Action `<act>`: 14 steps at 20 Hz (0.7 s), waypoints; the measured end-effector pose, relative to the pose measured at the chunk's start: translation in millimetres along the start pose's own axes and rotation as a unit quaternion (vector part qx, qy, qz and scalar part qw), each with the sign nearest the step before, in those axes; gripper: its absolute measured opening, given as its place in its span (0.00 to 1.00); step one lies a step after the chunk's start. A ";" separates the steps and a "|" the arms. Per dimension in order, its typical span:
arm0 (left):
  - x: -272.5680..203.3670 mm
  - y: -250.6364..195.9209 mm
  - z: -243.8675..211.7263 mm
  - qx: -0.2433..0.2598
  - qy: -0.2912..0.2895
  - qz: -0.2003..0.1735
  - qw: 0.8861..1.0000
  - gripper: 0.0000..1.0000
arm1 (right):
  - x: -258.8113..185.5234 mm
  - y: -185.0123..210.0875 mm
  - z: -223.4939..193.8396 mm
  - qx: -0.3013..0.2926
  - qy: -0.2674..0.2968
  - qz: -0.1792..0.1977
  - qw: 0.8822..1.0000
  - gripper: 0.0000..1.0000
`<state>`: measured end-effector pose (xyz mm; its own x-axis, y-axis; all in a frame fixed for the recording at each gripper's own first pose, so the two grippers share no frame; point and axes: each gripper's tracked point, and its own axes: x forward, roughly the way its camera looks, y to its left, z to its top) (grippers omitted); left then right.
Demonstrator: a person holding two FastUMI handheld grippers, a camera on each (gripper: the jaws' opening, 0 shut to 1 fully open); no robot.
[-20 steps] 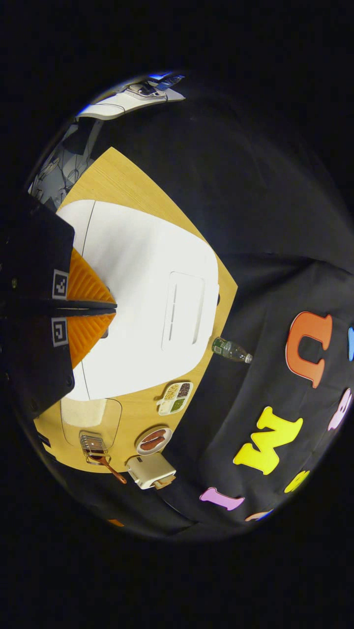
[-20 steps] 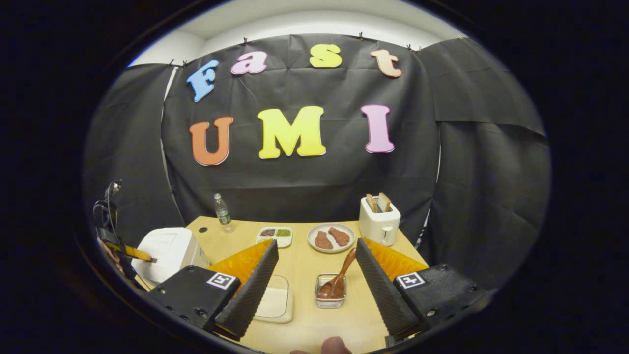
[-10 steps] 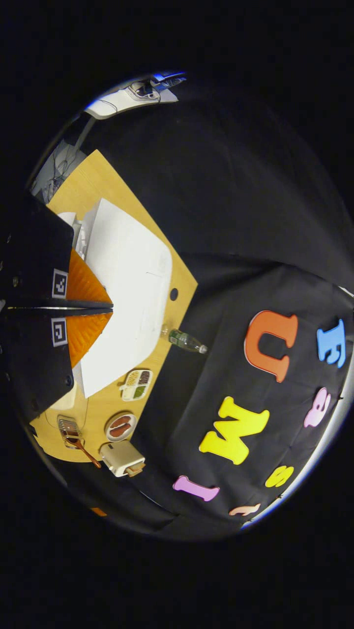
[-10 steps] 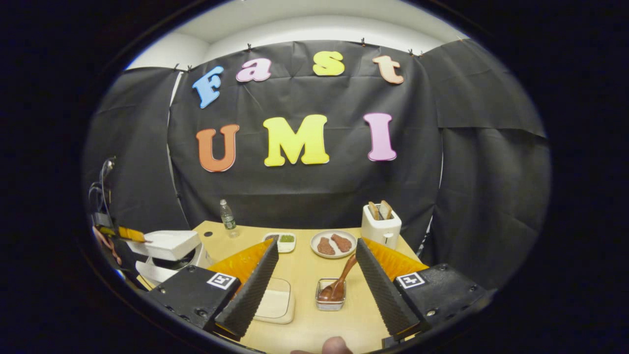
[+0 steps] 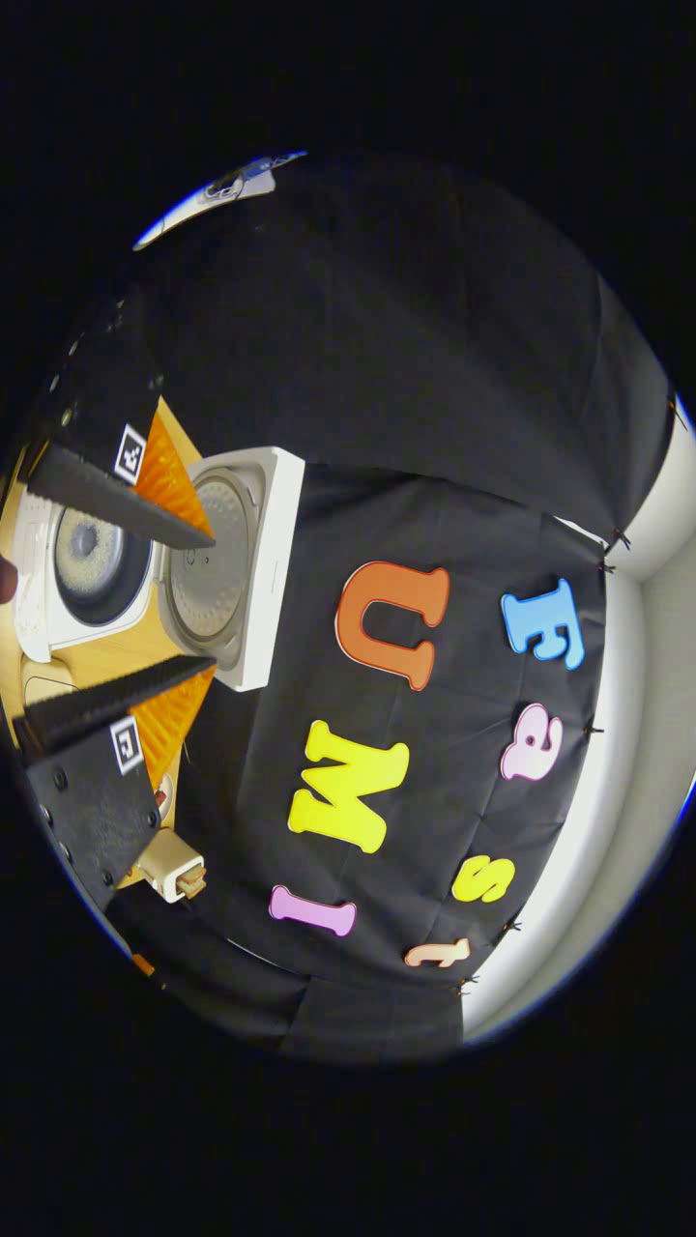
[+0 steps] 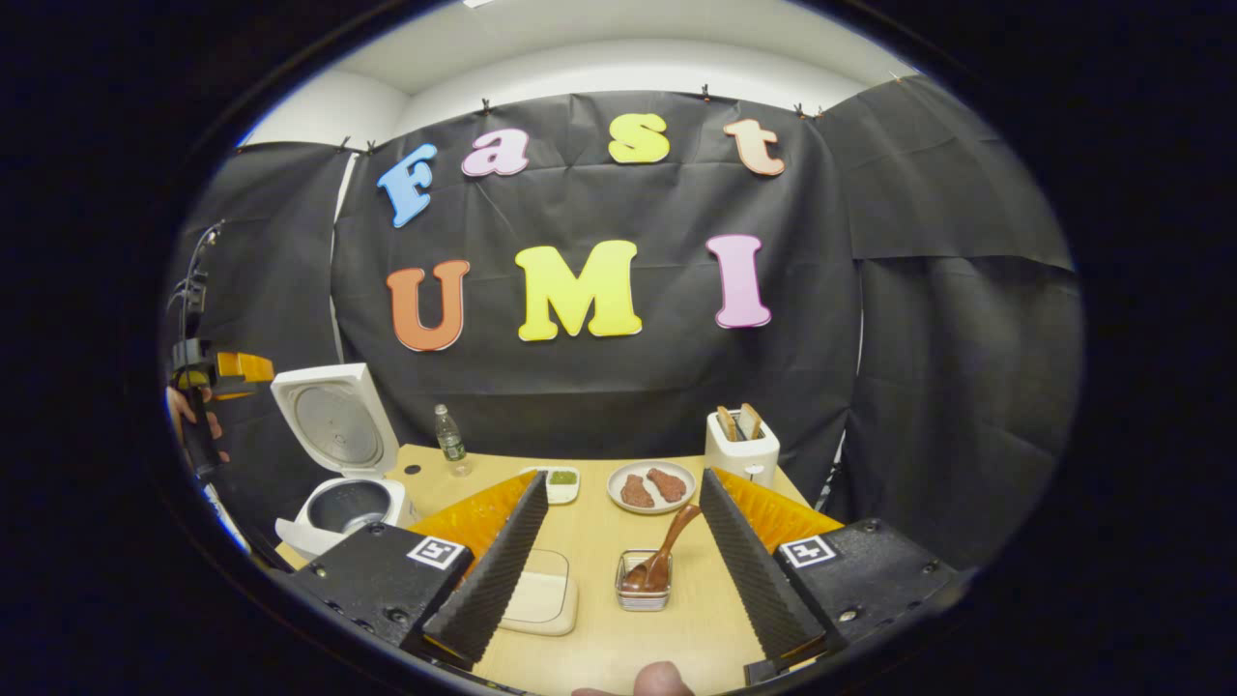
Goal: Close the left gripper, press the button to open the rice cooker; take a wooden spoon from the chopstick holder with the right hand, scoop a spoonful of rice and pour it into the rice cooker, then put the wooden spoon back into the chopstick holder.
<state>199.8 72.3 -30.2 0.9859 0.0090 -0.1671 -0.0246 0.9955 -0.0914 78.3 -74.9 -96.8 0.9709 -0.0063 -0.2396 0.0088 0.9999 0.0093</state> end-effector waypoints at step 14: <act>-121.0 -73.7 -31.0 0.049 -0.031 -0.033 0.998 0.94 | 15.0 -39.0 -29.1 0.031 0.037 0.011 0.999 1.00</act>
<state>77.2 -5.1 -33.7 0.9933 -0.0542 -0.1022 0.0541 0.9985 -0.0039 85.6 -113.7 -129.0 0.9507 0.0178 -0.3097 0.0056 0.9972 0.0743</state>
